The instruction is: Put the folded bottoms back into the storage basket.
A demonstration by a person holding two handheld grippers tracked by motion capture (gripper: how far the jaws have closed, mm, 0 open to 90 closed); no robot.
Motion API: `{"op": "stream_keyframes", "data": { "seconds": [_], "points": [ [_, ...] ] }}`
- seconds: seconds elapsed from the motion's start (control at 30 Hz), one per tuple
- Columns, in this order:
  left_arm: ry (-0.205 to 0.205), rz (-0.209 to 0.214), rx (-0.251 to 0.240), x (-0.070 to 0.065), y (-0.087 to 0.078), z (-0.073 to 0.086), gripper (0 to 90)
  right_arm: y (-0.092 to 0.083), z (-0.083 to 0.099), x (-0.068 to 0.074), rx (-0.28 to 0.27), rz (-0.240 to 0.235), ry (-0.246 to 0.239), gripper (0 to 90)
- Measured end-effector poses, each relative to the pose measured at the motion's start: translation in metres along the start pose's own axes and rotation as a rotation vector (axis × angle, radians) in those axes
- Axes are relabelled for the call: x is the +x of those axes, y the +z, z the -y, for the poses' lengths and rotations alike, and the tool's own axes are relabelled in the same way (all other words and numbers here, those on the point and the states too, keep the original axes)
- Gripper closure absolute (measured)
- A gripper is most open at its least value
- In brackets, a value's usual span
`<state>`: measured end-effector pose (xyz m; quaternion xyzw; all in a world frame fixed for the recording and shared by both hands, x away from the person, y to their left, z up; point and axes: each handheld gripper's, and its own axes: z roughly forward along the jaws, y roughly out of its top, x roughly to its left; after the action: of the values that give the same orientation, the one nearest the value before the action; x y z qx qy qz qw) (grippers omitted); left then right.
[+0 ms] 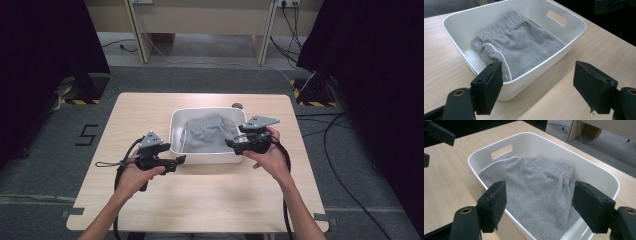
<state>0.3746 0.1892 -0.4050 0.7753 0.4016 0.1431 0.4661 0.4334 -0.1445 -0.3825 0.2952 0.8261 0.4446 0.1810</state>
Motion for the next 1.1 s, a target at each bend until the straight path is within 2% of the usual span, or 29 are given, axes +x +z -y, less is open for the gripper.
{"op": "stream_keyframes", "data": {
  "seconds": [0.53, 0.67, 0.87, 1.1],
  "points": [
    [-0.008, 0.025, -0.022, -0.002, -0.010, 0.015, 18.9, -0.015, 0.025, 0.008, -0.030, 0.020, 0.039, 26.9],
    [-0.010, 0.025, -0.018, -0.002, -0.012, 0.019, 17.5, -0.018, 0.030, 0.013, -0.044, 0.024, 0.035, 26.8],
    [0.000, 0.029, -0.008, -0.005, -0.013, 0.025, 17.5, -0.020, 0.038, 0.018, -0.036, 0.035, 0.021, 26.8],
    [-0.003, 0.021, -0.008, -0.006, -0.009, 0.033, 17.5, -0.022, 0.047, 0.023, -0.045, 0.045, 0.033, 26.8]
  ]
}}
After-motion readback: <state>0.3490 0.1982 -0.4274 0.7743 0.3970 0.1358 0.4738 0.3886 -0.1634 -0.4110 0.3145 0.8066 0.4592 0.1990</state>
